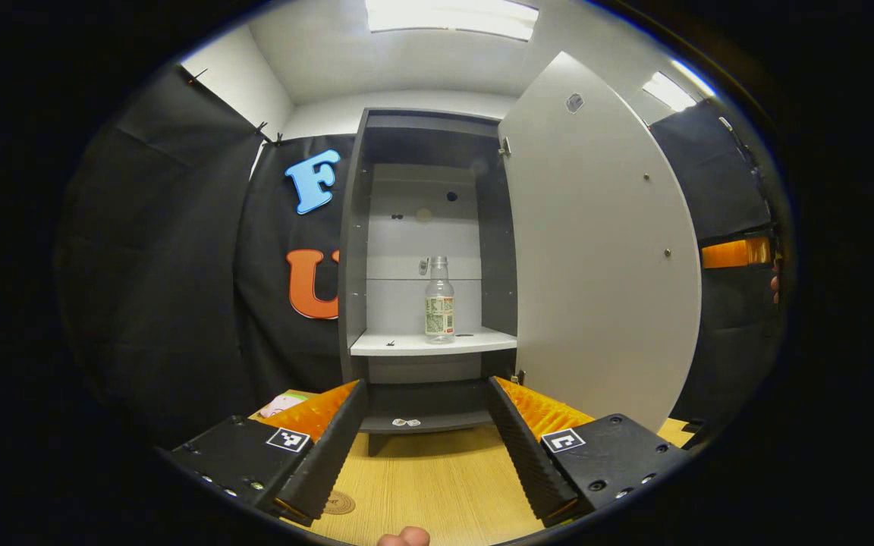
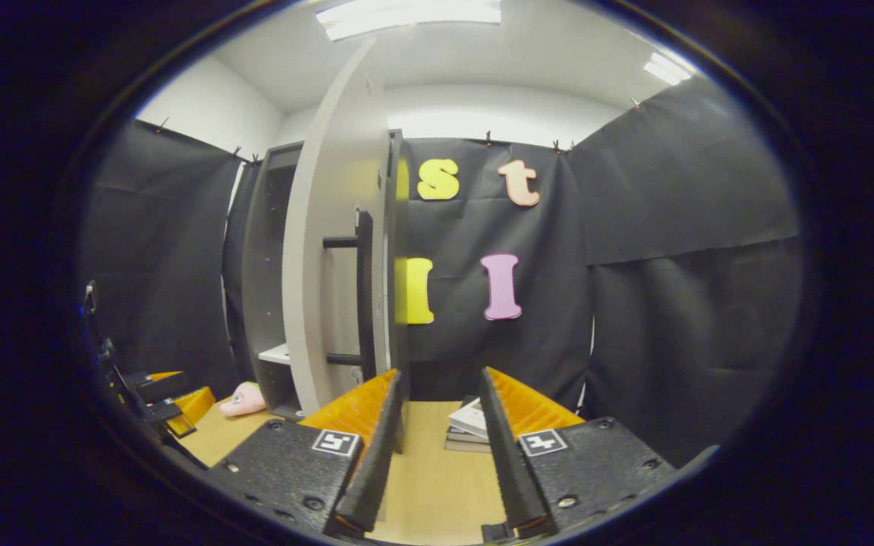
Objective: Open the cabinet door with the right hand, grasp the bottle in the cabinet with the left hand and place it on the coaster, then close the cabinet door with the right hand.
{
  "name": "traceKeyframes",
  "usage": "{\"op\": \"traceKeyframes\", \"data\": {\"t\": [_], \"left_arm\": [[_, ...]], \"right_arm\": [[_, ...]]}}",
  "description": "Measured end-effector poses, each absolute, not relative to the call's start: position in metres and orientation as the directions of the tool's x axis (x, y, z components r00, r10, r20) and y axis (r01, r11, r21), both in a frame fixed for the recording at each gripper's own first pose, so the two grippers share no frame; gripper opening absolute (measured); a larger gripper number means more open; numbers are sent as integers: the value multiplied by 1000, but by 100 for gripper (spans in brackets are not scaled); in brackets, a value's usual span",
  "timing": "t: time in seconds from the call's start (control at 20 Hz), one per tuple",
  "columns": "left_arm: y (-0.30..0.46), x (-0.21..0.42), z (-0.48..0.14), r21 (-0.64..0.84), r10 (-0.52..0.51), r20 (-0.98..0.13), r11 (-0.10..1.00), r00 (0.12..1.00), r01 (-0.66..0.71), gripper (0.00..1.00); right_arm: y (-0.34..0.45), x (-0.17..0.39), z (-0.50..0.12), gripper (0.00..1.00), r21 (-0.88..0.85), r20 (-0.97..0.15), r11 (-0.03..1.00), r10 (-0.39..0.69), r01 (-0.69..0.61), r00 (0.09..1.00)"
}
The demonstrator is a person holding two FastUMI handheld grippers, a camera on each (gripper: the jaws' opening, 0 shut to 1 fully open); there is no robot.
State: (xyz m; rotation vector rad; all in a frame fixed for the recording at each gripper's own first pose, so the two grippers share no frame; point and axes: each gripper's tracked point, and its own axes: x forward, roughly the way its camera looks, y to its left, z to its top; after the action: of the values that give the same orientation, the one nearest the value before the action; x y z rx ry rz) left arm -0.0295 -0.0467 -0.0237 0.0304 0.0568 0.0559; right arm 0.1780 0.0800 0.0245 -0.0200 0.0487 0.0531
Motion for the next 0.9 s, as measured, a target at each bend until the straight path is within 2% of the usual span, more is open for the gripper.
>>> {"op": "traceKeyframes", "data": {"t": [0.15, 0.2, 0.25, 0.45, 0.7, 0.8, 0.9], "left_arm": [[-49, -21, -20, 36, 51, -57, 998, 997, -49, 95], [-48, -16, -19, 32, 48, -60, 998, 997, -46, 95], [-49, -10, -17, 30, 44, -64, 999, 997, -43, 95], [-52, 28, 5, 40, 7, -56, 999, 998, -5, 95], [-60, 106, 40, -18, -46, -28, 999, 999, 45, 95], [-57, 140, 55, -11, -48, -9, 999, 999, 47, 95], [-52, 172, 65, 1, -41, 10, 999, 999, 41, 95]], "right_arm": [[78, 187, 25, 80, 17, -29, 998, 53, -52, 998], [76, 189, 24, 97, 24, -35, 998, 52, -51, 998], [74, 192, 23, 100, 24, -36, 999, 49, -48, 998], [79, 198, 28, 100, 37, -3, 996, 76, -76, 997], [84, 203, 29, 100, 61, 15, 992, 111, -112, 994], [84, 207, 29, 98, 83, 16, 990, 115, -115, 993], [84, 209, 30, 100, 103, 16, 987, 119, -120, 993]]}}
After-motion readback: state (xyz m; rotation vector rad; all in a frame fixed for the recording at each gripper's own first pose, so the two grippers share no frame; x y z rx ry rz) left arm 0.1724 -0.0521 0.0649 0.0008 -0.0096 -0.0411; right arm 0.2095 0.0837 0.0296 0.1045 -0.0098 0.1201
